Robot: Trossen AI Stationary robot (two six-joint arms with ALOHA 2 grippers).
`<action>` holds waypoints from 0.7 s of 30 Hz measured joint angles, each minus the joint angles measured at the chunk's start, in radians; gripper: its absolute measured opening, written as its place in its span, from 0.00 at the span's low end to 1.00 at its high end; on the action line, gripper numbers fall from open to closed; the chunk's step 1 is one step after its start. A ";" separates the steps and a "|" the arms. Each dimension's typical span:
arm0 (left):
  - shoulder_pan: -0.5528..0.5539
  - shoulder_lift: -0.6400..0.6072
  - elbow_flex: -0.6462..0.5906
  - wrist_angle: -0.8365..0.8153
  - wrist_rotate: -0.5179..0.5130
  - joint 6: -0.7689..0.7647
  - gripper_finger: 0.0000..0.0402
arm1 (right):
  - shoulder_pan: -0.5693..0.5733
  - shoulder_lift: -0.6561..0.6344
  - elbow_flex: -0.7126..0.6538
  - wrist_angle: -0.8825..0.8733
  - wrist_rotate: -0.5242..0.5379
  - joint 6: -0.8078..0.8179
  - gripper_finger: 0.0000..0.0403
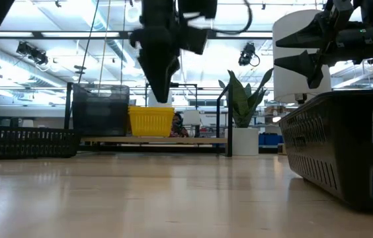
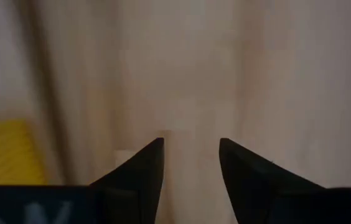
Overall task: Stack baskets on shelf by color
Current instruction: Move the bin from the middle left to the center of the table
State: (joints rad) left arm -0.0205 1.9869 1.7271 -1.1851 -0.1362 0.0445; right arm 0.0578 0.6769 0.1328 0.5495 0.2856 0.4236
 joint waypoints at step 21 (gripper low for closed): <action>-0.116 -0.086 -0.239 -0.093 0.053 -0.008 0.29 | 0.000 0.000 0.000 0.001 0.000 0.000 0.55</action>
State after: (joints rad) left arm -0.1367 1.9011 1.4881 -1.2776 -0.0836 0.0366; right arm 0.0578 0.6769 0.1329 0.5507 0.2858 0.4236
